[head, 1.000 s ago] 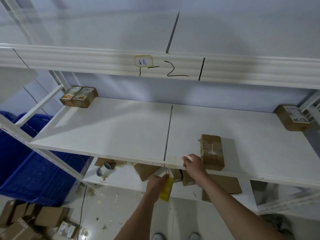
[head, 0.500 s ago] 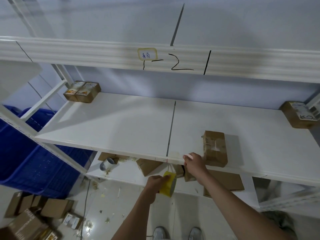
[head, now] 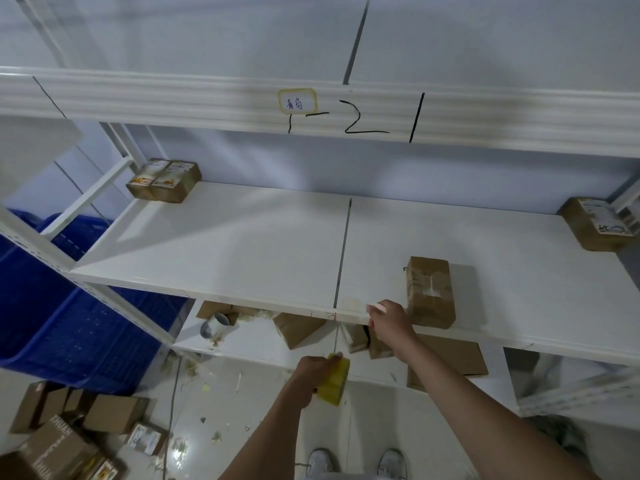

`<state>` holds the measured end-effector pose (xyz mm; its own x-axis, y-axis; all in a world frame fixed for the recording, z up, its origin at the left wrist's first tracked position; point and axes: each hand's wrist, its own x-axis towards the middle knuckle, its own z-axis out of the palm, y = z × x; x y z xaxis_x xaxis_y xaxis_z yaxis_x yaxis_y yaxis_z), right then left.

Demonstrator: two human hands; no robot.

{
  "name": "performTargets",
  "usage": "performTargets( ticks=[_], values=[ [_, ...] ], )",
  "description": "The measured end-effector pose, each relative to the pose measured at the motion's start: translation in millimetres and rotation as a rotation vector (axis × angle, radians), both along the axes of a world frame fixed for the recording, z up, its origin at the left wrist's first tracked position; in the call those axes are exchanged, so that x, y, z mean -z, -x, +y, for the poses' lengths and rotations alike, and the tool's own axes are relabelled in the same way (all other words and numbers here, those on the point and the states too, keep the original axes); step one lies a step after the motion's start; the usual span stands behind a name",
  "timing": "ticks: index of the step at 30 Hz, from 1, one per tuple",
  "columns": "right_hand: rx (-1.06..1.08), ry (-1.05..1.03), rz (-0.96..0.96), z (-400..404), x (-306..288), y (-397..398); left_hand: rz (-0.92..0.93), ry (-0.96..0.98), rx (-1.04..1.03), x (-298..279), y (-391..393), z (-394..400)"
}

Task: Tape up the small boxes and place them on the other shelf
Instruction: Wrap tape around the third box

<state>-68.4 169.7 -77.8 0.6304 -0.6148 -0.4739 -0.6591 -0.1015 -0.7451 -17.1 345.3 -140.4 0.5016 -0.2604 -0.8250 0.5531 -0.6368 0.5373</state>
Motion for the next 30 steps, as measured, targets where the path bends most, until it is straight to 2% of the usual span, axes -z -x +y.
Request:
performTargets(
  ticks=[7,12,16,18,22,26,30],
  values=[
    [-0.017,0.018,0.004,4.7,0.8,-4.8,0.020,0.039,-0.020,6.9,0.8,15.5],
    [-0.059,0.018,0.018,13.7,2.4,-7.6,-0.003,-0.069,-0.037,2.2,-0.8,11.0],
    [-0.074,0.009,0.017,20.2,4.0,-9.2,-0.142,-0.205,0.027,14.7,9.4,23.6],
    [-0.086,0.005,0.019,21.4,3.5,-9.3,-0.114,-0.174,0.006,18.4,12.1,26.7],
    [-0.176,0.005,0.041,27.1,3.1,-5.8,-0.120,-0.116,0.097,15.1,0.6,25.6],
    [-0.255,-0.002,0.028,34.3,8.2,-4.7,-0.086,0.032,0.058,12.4,-3.2,33.4],
    [-0.290,0.042,-0.011,44.7,11.8,-1.7,-0.050,0.045,0.039,15.9,-2.7,35.3]
  ],
)
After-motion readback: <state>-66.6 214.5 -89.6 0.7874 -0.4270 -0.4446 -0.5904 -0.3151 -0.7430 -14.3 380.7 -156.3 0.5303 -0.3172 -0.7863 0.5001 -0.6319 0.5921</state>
